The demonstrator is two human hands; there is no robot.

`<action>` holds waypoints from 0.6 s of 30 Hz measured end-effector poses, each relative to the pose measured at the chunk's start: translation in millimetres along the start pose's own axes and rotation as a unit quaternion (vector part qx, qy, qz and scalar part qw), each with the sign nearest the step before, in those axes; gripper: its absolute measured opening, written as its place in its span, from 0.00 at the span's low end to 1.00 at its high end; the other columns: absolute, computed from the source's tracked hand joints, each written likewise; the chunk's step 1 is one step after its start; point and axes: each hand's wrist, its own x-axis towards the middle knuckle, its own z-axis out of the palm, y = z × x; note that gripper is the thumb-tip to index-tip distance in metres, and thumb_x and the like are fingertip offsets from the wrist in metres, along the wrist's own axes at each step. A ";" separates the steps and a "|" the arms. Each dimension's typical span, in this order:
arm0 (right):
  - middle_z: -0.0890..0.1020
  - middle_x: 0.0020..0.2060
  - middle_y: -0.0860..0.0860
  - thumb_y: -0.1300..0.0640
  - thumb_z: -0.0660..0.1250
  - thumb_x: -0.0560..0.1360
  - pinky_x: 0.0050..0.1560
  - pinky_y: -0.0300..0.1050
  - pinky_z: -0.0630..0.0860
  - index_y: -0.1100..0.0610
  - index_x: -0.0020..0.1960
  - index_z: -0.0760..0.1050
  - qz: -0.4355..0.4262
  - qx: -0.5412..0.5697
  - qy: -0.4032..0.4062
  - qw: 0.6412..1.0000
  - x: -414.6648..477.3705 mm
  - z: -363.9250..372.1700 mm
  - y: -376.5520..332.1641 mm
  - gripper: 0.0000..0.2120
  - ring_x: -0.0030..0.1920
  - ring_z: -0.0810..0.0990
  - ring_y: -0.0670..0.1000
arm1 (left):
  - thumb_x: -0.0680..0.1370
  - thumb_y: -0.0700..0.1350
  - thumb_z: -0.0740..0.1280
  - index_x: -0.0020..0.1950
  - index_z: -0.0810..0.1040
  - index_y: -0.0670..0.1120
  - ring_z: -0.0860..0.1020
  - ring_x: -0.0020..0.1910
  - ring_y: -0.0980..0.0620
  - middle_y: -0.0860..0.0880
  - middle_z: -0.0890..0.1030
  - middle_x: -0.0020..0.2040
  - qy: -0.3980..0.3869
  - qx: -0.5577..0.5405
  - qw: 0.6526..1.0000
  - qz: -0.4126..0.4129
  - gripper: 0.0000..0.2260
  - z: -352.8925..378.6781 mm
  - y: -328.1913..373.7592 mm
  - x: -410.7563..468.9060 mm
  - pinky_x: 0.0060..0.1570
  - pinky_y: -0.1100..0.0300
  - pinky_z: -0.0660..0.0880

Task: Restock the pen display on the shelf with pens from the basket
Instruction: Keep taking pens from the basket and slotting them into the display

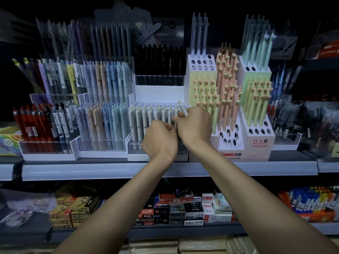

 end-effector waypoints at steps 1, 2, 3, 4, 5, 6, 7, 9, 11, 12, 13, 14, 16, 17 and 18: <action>0.84 0.38 0.52 0.53 0.77 0.74 0.40 0.48 0.79 0.56 0.43 0.82 0.001 -0.007 -0.001 1.000 0.8 -0.1 -0.7 0.08 0.41 0.83 0.57 | 0.78 0.52 0.69 0.35 0.83 0.45 0.75 0.30 0.47 0.50 0.76 0.28 -0.003 0.004 1.000 -0.001 0.15 0.2 1.0 0.5 0.32 0.58 0.66; 0.83 0.38 0.52 0.54 0.77 0.74 0.39 0.47 0.77 0.56 0.43 0.82 0.004 -0.017 -0.003 1.000 1.0 -0.5 -1.2 0.07 0.41 0.82 0.57 | 0.78 0.51 0.69 0.33 0.81 0.45 0.74 0.31 0.45 0.50 0.75 0.28 -0.005 0.010 1.000 -0.003 0.15 0.4 0.8 0.4 0.33 0.58 0.66; 0.83 0.39 0.52 0.54 0.76 0.74 0.38 0.46 0.74 0.56 0.44 0.82 0.010 -0.026 -0.006 1.000 0.9 -1.1 -1.9 0.07 0.42 0.81 0.57 | 0.78 0.51 0.69 0.31 0.78 0.45 0.73 0.31 0.44 0.51 0.73 0.27 -0.008 0.015 1.000 -0.006 0.17 0.8 0.0 0.3 0.33 0.58 0.65; 0.83 0.39 0.52 0.55 0.76 0.75 0.37 0.45 0.72 0.57 0.44 0.81 0.016 -0.031 -0.007 0.999 1.1 -1.7 -2.3 0.06 0.42 0.81 0.57 | 0.78 0.51 0.69 0.29 0.75 0.45 0.72 0.30 0.45 0.51 0.71 0.26 -0.010 0.017 1.000 -0.009 0.19 1.0 -0.9 0.1 0.31 0.59 0.63; 0.83 0.40 0.52 0.55 0.76 0.75 0.38 0.44 0.71 0.57 0.45 0.81 0.022 -0.031 -0.007 0.999 0.8 -2.4 -2.3 0.06 0.42 0.81 0.57 | 0.77 0.51 0.69 0.28 0.74 0.45 0.70 0.28 0.46 0.51 0.69 0.25 -0.010 0.017 1.000 -0.011 0.19 0.9 -2.1 -0.7 0.30 0.59 0.62; 0.83 0.40 0.51 0.55 0.76 0.75 0.38 0.44 0.71 0.57 0.44 0.82 0.026 -0.029 -0.006 0.999 0.4 -2.4 -2.4 0.06 0.42 0.81 0.57 | 0.77 0.51 0.69 0.29 0.76 0.45 0.70 0.27 0.48 0.50 0.69 0.24 -0.010 0.016 1.000 -0.012 0.18 0.4 -2.6 -1.7 0.30 0.60 0.62; 0.83 0.40 0.51 0.55 0.76 0.74 0.39 0.44 0.71 0.56 0.44 0.82 0.028 -0.026 -0.006 0.999 0.0 -2.5 -2.6 0.06 0.42 0.81 0.57 | 0.77 0.49 0.69 0.30 0.78 0.44 0.71 0.27 0.49 0.50 0.70 0.24 -0.009 0.014 1.000 -0.012 0.17 -0.5 -2.2 -2.5 0.29 0.60 0.62; 0.83 0.38 0.51 0.54 0.77 0.74 0.39 0.44 0.73 0.56 0.43 0.82 0.028 -0.021 -0.008 0.999 -1.0 -2.1 -2.6 0.07 0.42 0.82 0.56 | 0.76 0.47 0.69 0.33 0.82 0.43 0.73 0.27 0.50 0.50 0.73 0.25 -0.015 0.014 1.000 -0.011 0.13 -3.0 -0.5 -4.5 0.30 0.59 0.64; 0.83 0.37 0.52 0.54 0.77 0.74 0.40 0.46 0.77 0.56 0.42 0.82 0.029 -0.014 -0.009 0.999 -1.7 -1.3 -2.0 0.08 0.41 0.82 0.57 | 0.75 0.47 0.69 0.35 0.84 0.44 0.74 0.29 0.50 0.50 0.75 0.27 -0.021 0.014 1.000 -0.015 0.11 -5.4 0.9 -5.7 0.32 0.59 0.66; 0.83 0.37 0.52 0.54 0.77 0.74 0.41 0.48 0.80 0.56 0.41 0.81 0.032 -0.008 -0.010 0.999 -1.9 -0.8 -1.4 0.08 0.41 0.83 0.57 | 0.75 0.47 0.69 0.34 0.83 0.45 0.75 0.30 0.48 0.50 0.76 0.27 -0.023 0.015 0.999 -0.019 0.11 -6.1 1.2 -5.6 0.34 0.59 0.67; 0.83 0.36 0.52 0.54 0.77 0.73 0.42 0.51 0.81 0.56 0.41 0.81 0.037 0.002 -0.010 0.999 -3.1 -0.5 -1.4 0.08 0.41 0.83 0.57 | 0.75 0.46 0.70 0.33 0.82 0.46 0.76 0.31 0.45 0.50 0.76 0.28 -0.024 0.018 0.999 -0.023 0.11 -6.8 1.0 -5.2 0.35 0.58 0.68; 0.83 0.36 0.52 0.55 0.78 0.73 0.43 0.53 0.82 0.56 0.40 0.80 0.044 0.013 -0.011 0.999 -4.3 -0.9 -1.7 0.08 0.41 0.83 0.57 | 0.75 0.46 0.70 0.32 0.81 0.46 0.77 0.33 0.43 0.50 0.76 0.28 -0.025 0.023 0.999 -0.026 0.11 -7.6 1.0 -4.3 0.35 0.58 0.69; 0.83 0.35 0.53 0.55 0.78 0.72 0.40 0.53 0.82 0.59 0.39 0.80 0.054 0.019 -0.012 0.998 -7.2 -2.4 -3.1 0.10 0.39 0.83 0.58 | 0.74 0.46 0.69 0.31 0.79 0.46 0.78 0.35 0.41 0.49 0.76 0.30 -0.028 0.031 0.999 -0.031 0.12 -9.2 0.6 -1.6 0.36 0.58 0.70; 0.83 0.35 0.53 0.55 0.78 0.72 0.39 0.52 0.82 0.60 0.39 0.79 0.055 0.015 -0.013 0.998 -9.1 -3.5 -3.8 0.11 0.38 0.83 0.58 | 0.74 0.47 0.70 0.31 0.79 0.46 0.79 0.36 0.41 0.48 0.77 0.31 -0.028 0.033 0.998 -0.034 0.12 -11.1 0.5 -0.6 0.37 0.58 0.70; 0.83 0.35 0.53 0.55 0.78 0.72 0.38 0.51 0.82 0.60 0.39 0.79 0.056 0.012 -0.011 0.998 -11.4 -4.9 -4.4 0.11 0.38 0.83 0.57 | 0.74 0.48 0.71 0.33 0.80 0.46 0.79 0.36 0.41 0.48 0.79 0.32 -0.028 0.033 0.998 -0.036 0.11 -13.3 0.6 -0.1 0.36 0.58 0.70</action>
